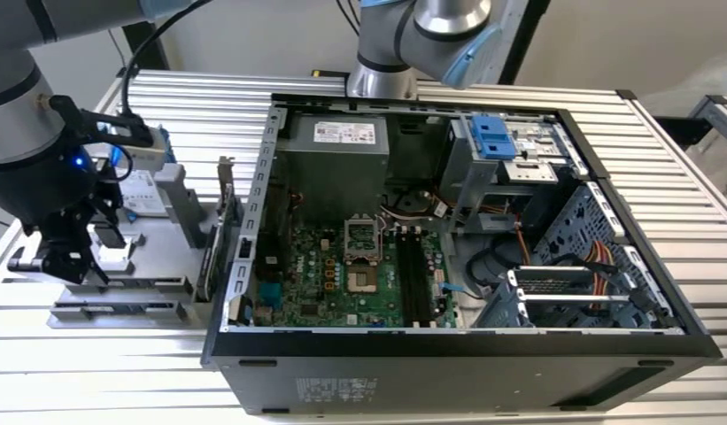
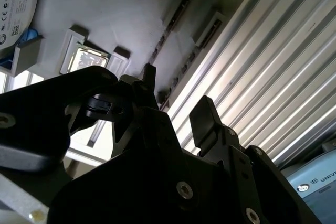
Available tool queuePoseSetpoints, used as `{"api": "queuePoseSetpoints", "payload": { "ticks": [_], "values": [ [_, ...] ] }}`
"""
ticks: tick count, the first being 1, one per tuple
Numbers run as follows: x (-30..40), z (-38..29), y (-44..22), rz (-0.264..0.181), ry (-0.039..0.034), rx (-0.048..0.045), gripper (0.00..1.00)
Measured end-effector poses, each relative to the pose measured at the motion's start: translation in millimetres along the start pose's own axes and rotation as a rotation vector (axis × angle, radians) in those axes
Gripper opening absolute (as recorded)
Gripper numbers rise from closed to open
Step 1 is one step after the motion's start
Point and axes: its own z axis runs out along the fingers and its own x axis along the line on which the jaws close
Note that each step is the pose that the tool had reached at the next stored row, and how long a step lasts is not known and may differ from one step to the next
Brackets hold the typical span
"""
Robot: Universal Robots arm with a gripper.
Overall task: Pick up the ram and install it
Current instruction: 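Pick up the ram and move it above insertion slot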
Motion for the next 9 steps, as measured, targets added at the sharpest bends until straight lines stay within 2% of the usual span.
{"api": "queuePoseSetpoints", "payload": {
  "ticks": [9],
  "values": [
    [0.6, 4.1, -0.2, 0.0, 0.0007, -0.0001, 1.0]
  ]
}}
